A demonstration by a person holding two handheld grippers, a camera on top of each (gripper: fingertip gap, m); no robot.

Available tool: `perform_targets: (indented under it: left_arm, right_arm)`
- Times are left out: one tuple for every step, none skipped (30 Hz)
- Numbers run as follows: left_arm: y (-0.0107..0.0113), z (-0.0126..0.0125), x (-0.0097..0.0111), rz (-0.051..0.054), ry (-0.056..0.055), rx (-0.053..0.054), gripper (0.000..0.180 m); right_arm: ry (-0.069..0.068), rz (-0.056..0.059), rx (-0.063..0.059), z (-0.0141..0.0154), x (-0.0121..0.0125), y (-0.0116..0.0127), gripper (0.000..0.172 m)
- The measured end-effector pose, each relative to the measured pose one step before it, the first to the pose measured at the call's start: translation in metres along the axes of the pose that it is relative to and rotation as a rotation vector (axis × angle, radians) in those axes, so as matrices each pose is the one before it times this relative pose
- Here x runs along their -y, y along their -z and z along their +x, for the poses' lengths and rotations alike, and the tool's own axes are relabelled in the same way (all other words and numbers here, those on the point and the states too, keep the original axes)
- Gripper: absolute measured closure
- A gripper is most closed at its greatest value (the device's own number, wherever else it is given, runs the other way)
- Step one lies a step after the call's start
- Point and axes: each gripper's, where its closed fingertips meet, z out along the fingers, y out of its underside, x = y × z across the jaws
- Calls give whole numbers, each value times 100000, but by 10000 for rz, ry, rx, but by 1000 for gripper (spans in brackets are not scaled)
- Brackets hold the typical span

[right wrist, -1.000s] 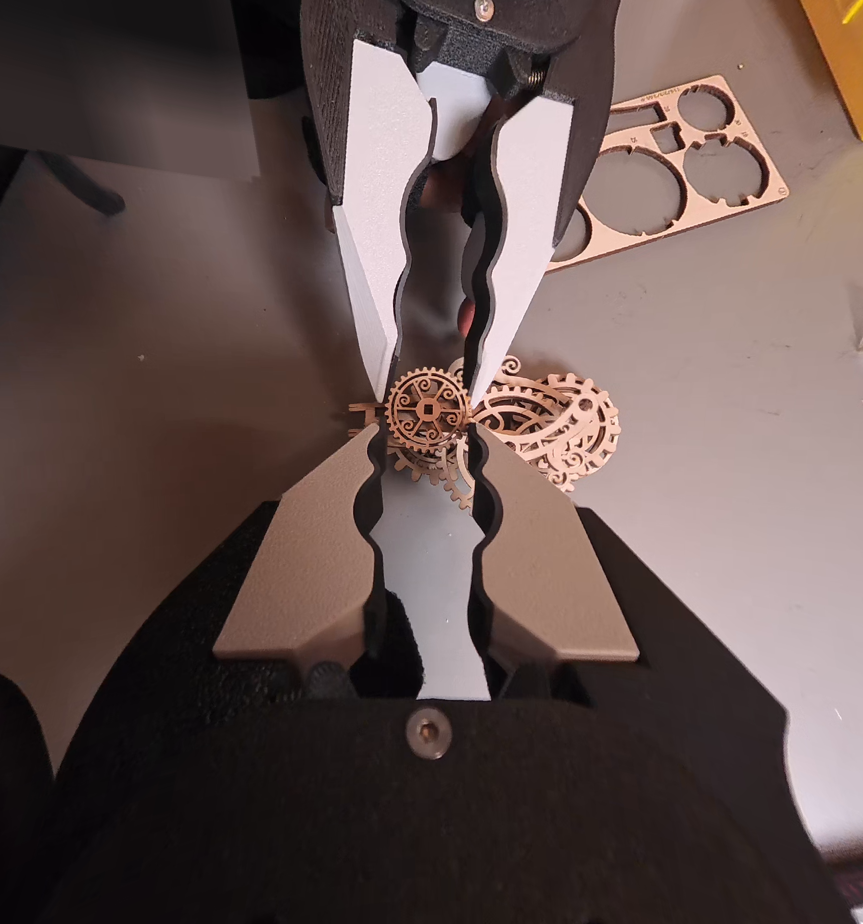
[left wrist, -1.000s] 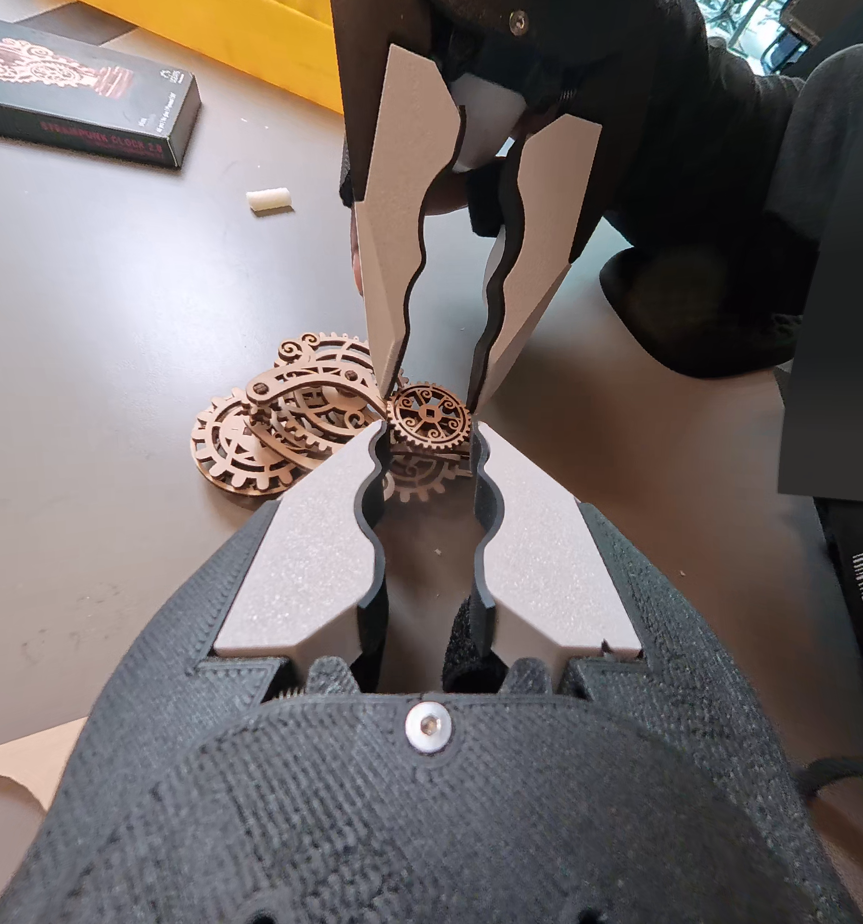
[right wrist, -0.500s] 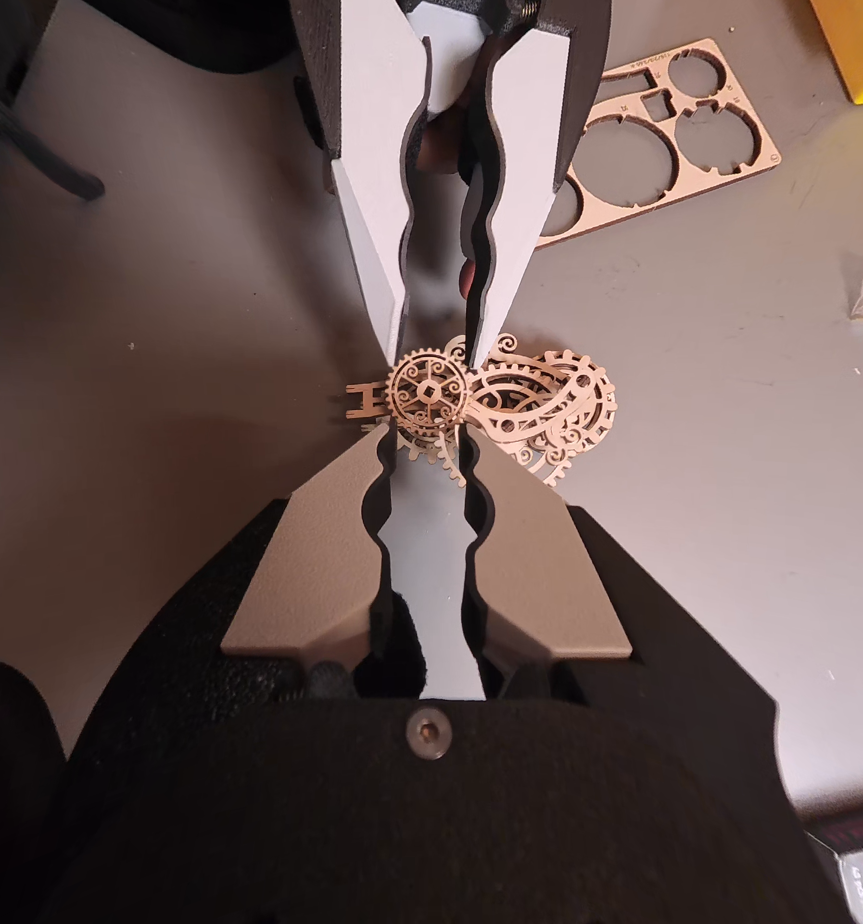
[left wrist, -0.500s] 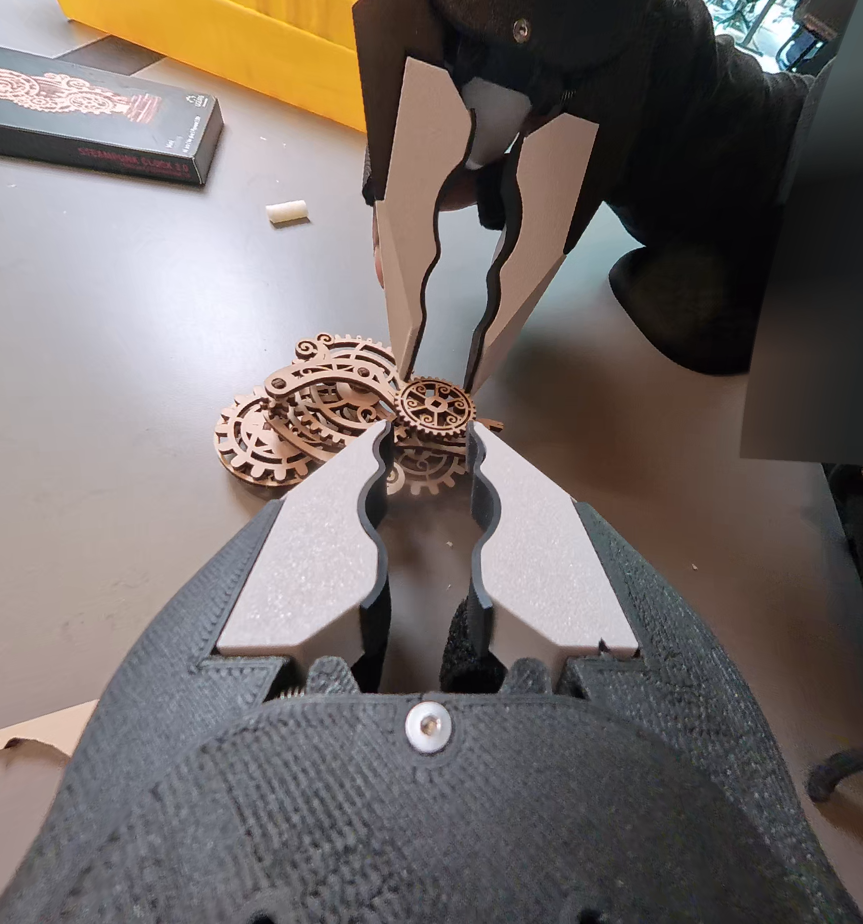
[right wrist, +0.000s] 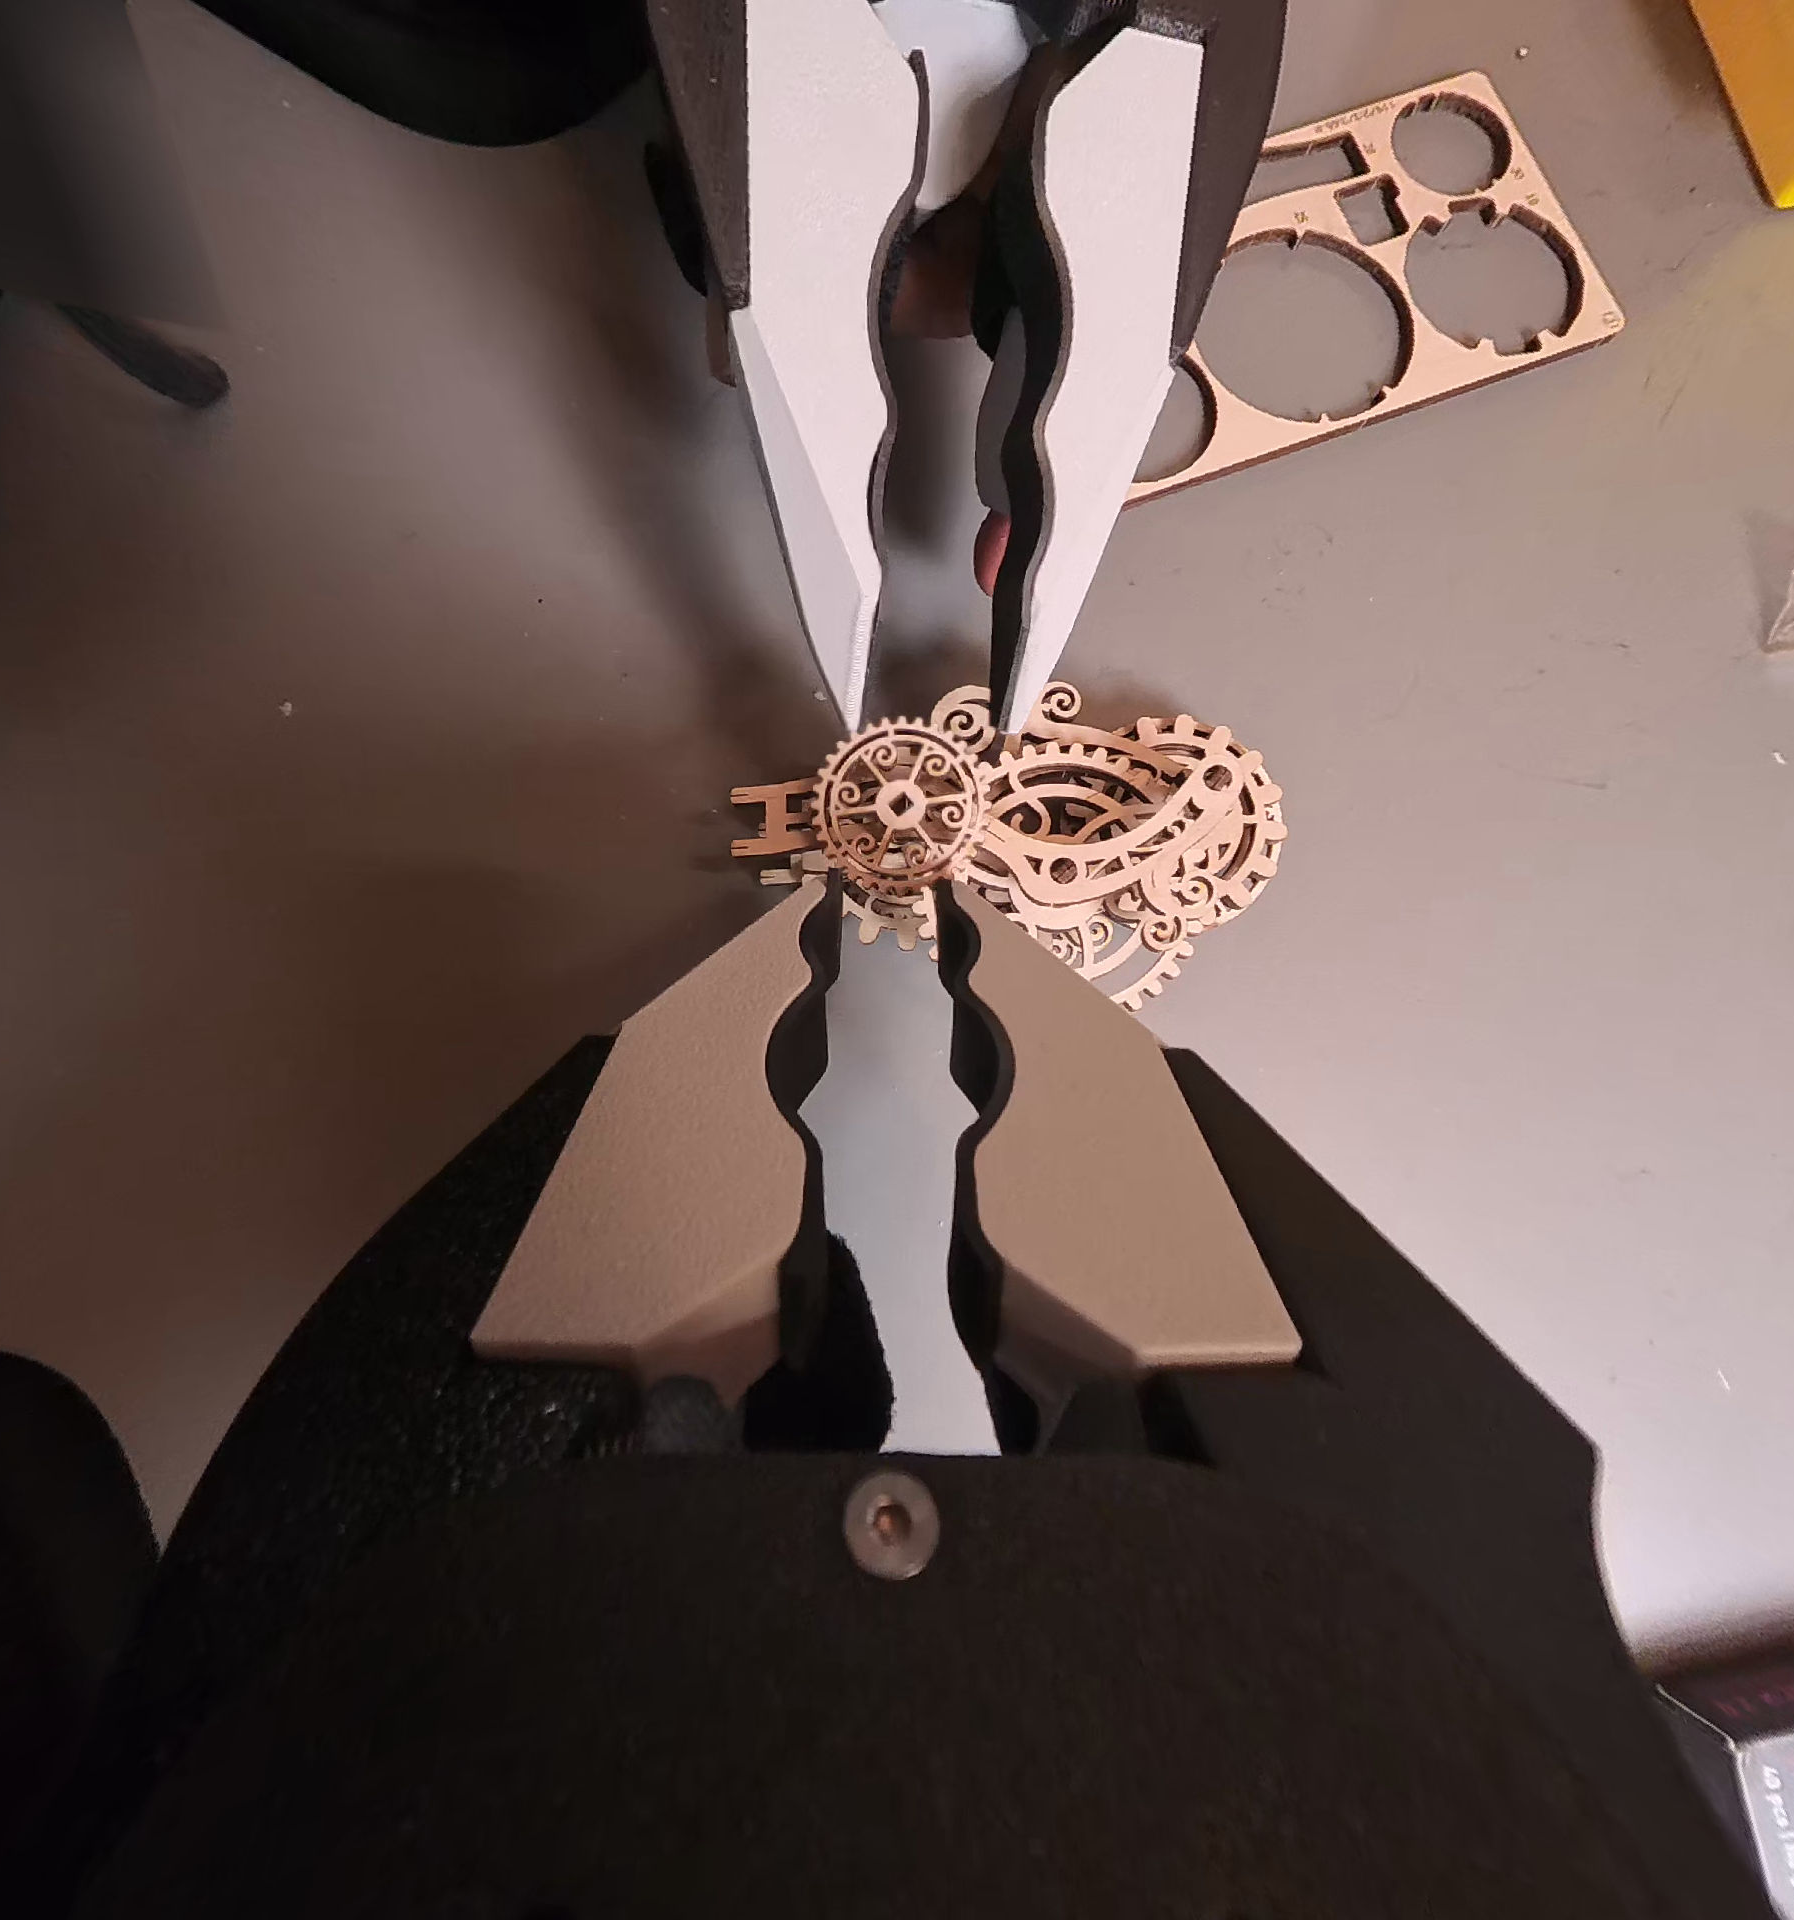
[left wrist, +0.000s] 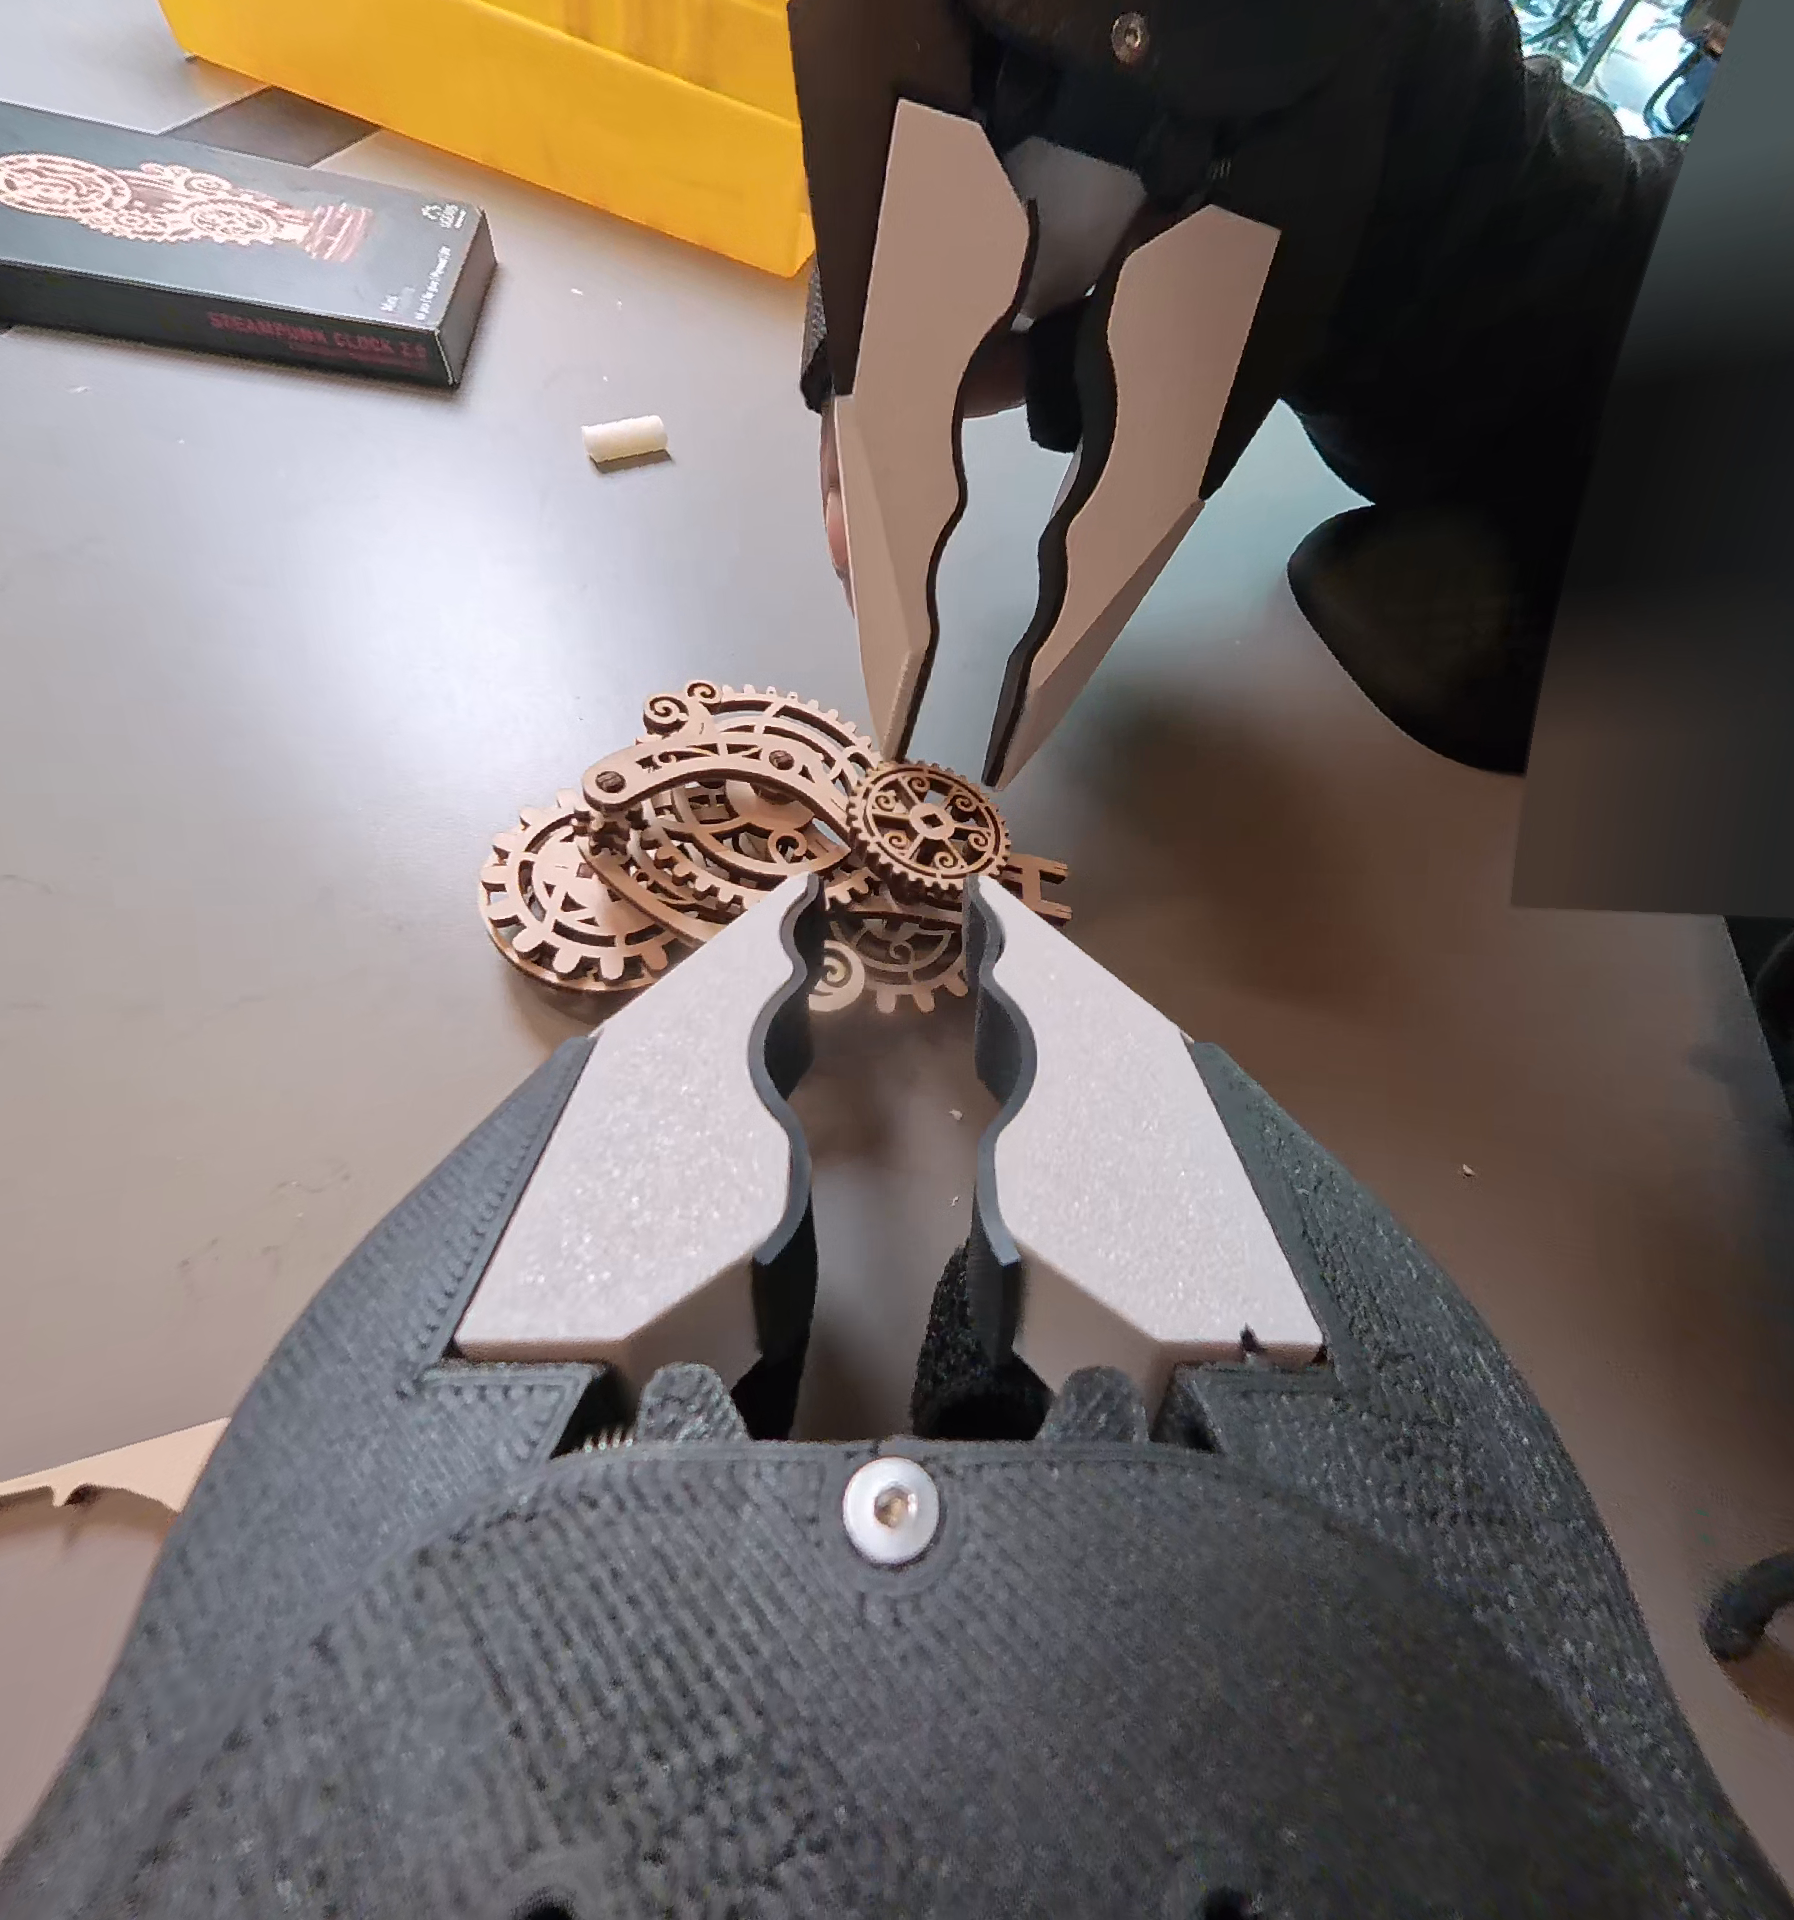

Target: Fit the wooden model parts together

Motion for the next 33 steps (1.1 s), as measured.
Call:
perform_targets:
  left_arm:
    - [37, -72, -20, 1, 10, 25, 156]
    - [30, -48, -16, 3, 9, 13, 156]
    - [19, -22, -26, -7, -6, 4, 156]
    - [15, -20, -1, 4, -1, 6, 156]
    - [18, -37, 17, 16, 13, 4, 156]
    - [26, -33, 23, 22, 26, -4, 157]
    - [25, -39, -9, 9, 29, -10, 157]
    - [26, -47, 6, 14, 32, -2, 157]
    - [32, -51, -8, 6, 20, 5, 157]
    - [30, -52, -14, 1, 10, 6, 157]
    - [29, -52, -13, 2, 13, 8, 157]
    - [40, -72, 4, 9, 19, 15, 157]
    - [23, -74, -4, 12, 23, 11, 157]
    - [17, -23, 21, 16, 28, -8, 158]
    - [5, -12, 16, 18, 26, -13, 158]
    - [18, -15, 25, 14, 15, -3, 158]
    - [23, -46, 12, 8, 1, 22, 158]
    - [31, -97, 8, 6, -5, 49, 159]
    - [16, -166, -35, -21, 0, 102, 162]
    - [-13, -104, -83, -40, -34, 64, 162]
    - [4, -30, -7, 8, -14, 21, 163]
    - [0, 23, 46, 21, 9, -15, 163]
    - [6, 10, 44, 21, 10, -11, 163]
    - [8, 8, 21, 13, 1, -6, 163]
    - [-8, 6, 16, 11, 6, -2, 163]
    - [4, 29, 19, 11, 8, -11, 163]
    - [-3, 45, 2, -3, -8, -14, 164]
    - [-4, 57, -26, -15, -27, -17, 164]
    - [-32, 110, -81, -48, -20, -51, 164]
    - [-20, 104, -48, -12, -11, -48, 164]
    - [-2, 94, -31, -6, -20, -35, 164]
    - [15, 7, -18, -11, -23, 14, 164]
    - [11, 0, 3, 2, -15, 8, 164]
  right_arm:
    - [6, 4, 1, -20, 5, 26, 156]
    - [0, 10, 7, -19, 13, 22, 156]
    - [-11, 11, 23, -41, 12, 9, 156]
    - [-14, 4, 17, -21, -13, 0, 156]
    - [-13, -8, 24, -37, -31, -4, 156]
    - [-10, -5, 24, -41, -27, -19, 157]
    - [-7, 5, 19, -25, -6, -6, 157]
    - [-6, -1, 20, -39, -6, 5, 157]
    - [-4, 7, 17, -34, 6, -1, 157]
    - [-3, 11, 22, -43, 7, 14, 158]
    - [-6, 7, 30, -54, 12, 7, 158]
    - [-3, -4, 28, -62, 1, -3, 158]
    - [0, -7, 22, -51, -3, -1, 159]
    - [3, -13, 16, -39, -14, -21, 159]
    - [3, -14, 5, -17, -28, -23, 159]
    - [-3, -8, 20, -36, -8, -24, 159]
    - [-6, 4, 31, -54, 4, -15, 159]
    - [1, 20, 38, -73, 42, -13, 160]
    - [6, 49, 53, -104, 97, -19, 160]
    - [8, 21, 39, -88, 74, -15, 160]
    - [15, -11, -3, -11, 7, -14, 161]
    - [7, -36, -6, -3, -50, -30, 161]
    - [-7, -17, 13, -22, -33, -20, 161]
    - [-3, 0, 7, -11, -14, -15, 161]
    - [0, 1, 0, 0, -12, -16, 161]
    - [-1, -5, 6, -1, -10, -8, 161]
    - [5, -1, -3, 6, -12, 10, 161]
    - [4, -4, -3, -1, -11, 7, 161]
    - [1, -6, -4, 6, -16, -3, 161]
    - [1, 4, 7, -19, -10, 11, 161]
    - [1, 13, 14, -34, 8, -1, 161]
    - [4, 12, 5, -18, 24, -2, 161]
    - [8, 1, -21, 35, -5, -8, 161]
